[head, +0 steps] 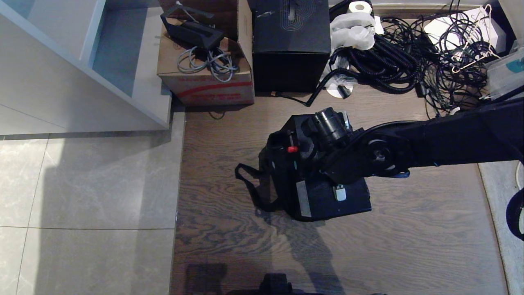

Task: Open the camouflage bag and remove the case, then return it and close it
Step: Place the black box back

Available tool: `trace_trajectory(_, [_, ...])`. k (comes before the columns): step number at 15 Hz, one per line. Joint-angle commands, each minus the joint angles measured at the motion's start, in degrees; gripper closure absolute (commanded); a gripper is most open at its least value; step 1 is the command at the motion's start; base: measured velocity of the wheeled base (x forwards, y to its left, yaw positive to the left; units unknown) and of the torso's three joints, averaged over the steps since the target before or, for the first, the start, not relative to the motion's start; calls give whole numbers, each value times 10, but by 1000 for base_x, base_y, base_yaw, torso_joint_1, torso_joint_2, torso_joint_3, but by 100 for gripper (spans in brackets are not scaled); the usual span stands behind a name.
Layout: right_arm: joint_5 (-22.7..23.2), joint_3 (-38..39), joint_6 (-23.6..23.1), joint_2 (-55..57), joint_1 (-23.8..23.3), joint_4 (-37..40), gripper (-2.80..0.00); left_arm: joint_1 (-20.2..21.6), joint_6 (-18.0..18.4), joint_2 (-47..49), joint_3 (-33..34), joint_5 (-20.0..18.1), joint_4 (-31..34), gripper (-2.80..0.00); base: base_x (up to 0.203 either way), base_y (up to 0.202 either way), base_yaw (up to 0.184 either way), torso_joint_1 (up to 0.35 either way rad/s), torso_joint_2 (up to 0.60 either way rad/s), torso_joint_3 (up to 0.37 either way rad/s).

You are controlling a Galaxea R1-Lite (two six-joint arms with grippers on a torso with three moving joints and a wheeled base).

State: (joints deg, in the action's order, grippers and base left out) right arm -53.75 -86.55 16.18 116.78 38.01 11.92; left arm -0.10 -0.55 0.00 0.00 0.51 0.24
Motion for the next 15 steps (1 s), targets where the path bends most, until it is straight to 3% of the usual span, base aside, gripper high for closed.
trace_trajectory(1, [-3,-1,-1,22,1,1,0,0,-1,0,0,0,0,0,0,0,0,0,0,0])
trace_trajectory(10, [-4,-7,-33,55,5,-37,0,0,-1,0,0,0,0,0,0,0,0,0,0,0])
trace_trajectory(12, [-5,-9,-62,64,6,-66,0,0,-1,0,0,0,0,0,0,0,0,0,0,0])
trace_trajectory(15, [-3,-15,-142,73,5,-136,0,0,0,0,0,0,0,0,0,0,0,0,0,0])
